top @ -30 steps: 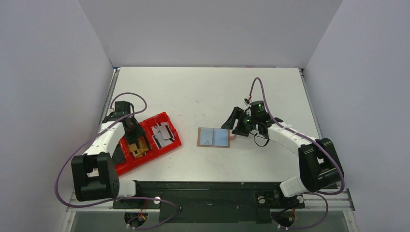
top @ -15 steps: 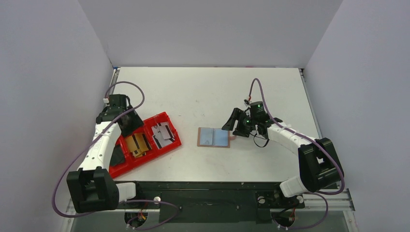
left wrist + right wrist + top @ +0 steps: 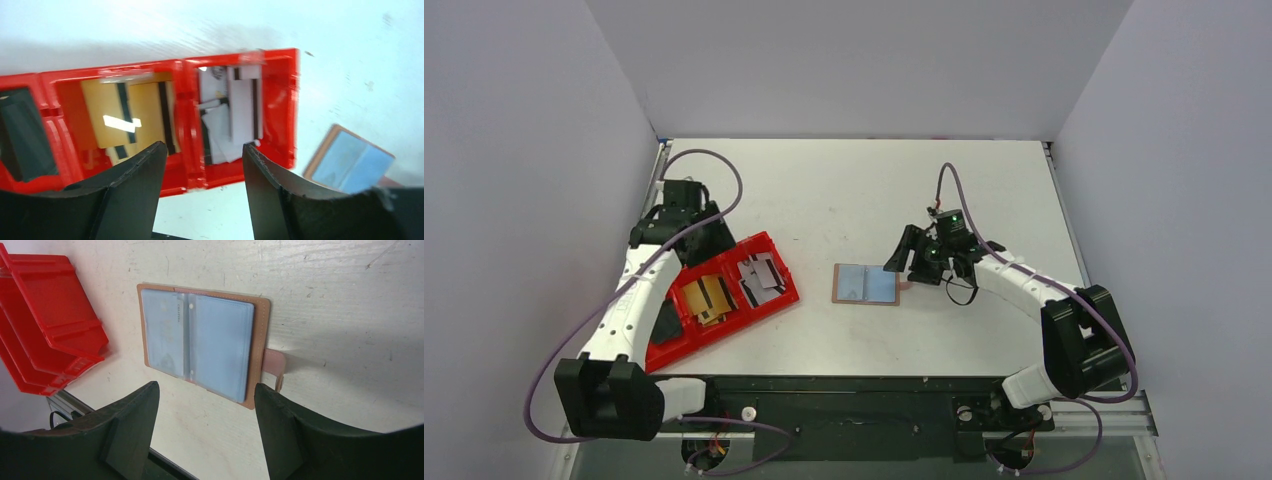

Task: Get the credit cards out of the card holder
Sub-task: Close the card holder at the center of the board.

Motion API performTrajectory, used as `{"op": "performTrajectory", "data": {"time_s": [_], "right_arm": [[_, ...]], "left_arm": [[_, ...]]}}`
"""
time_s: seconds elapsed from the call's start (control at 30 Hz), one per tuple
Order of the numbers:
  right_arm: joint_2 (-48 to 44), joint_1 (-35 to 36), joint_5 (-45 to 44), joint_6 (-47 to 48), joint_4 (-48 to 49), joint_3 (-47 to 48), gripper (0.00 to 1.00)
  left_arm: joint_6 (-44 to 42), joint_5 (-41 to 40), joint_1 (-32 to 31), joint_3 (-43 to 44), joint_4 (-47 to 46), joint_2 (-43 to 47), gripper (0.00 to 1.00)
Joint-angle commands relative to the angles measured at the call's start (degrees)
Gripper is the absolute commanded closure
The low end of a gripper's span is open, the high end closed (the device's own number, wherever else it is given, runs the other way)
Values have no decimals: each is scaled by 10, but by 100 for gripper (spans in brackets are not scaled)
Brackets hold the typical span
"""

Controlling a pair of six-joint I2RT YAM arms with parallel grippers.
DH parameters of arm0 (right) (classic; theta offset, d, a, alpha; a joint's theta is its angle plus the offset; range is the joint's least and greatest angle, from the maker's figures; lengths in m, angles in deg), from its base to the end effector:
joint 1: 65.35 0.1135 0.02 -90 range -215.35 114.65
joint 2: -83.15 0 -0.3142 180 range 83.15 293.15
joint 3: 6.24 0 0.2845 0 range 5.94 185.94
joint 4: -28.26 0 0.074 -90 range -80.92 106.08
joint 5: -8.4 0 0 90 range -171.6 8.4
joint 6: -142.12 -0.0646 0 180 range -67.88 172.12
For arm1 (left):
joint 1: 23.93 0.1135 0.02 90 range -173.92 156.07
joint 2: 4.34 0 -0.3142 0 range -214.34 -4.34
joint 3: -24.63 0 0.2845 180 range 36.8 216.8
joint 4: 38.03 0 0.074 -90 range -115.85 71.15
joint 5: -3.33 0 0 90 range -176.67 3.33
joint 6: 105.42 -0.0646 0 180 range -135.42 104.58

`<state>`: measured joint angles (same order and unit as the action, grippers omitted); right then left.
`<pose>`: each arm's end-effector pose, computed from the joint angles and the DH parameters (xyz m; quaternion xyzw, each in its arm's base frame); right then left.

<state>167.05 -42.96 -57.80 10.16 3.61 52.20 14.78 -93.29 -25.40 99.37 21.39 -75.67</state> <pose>0.2941 0.1494 0.2015 0.0870 0.9184 0.3418 0.1793 0.2808 0.0002 0.3135 -0.2532 0.9207 -0.0265 0.2958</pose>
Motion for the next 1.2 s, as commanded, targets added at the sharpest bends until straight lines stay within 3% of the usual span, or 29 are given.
{"op": "performTrajectory", "data": {"time_s": [0.0, 0.27, 0.4, 0.53, 0.8, 1.17], "right_arm": [[-18, 14, -34, 10, -10, 30, 34], [-13, 36, -73, 4, -23, 34, 35], [-15, 38, -107, 5, -41, 34, 35], [-24, 39, -151, 13, -64, 33, 37], [-16, 47, -180, 28, -79, 37, 45], [17, 60, -186, 29, -75, 44, 51]], "left_arm": [[-6, 13, -58, 67, -1, -4, 45], [28, 59, -204, 104, -63, -77, 46], [51, 87, -286, 115, -117, -148, 49], [62, 110, -329, 128, -156, -226, 51], [74, 147, -339, 114, -220, -331, 53], [75, 151, -338, 75, -240, -356, 53]]}}
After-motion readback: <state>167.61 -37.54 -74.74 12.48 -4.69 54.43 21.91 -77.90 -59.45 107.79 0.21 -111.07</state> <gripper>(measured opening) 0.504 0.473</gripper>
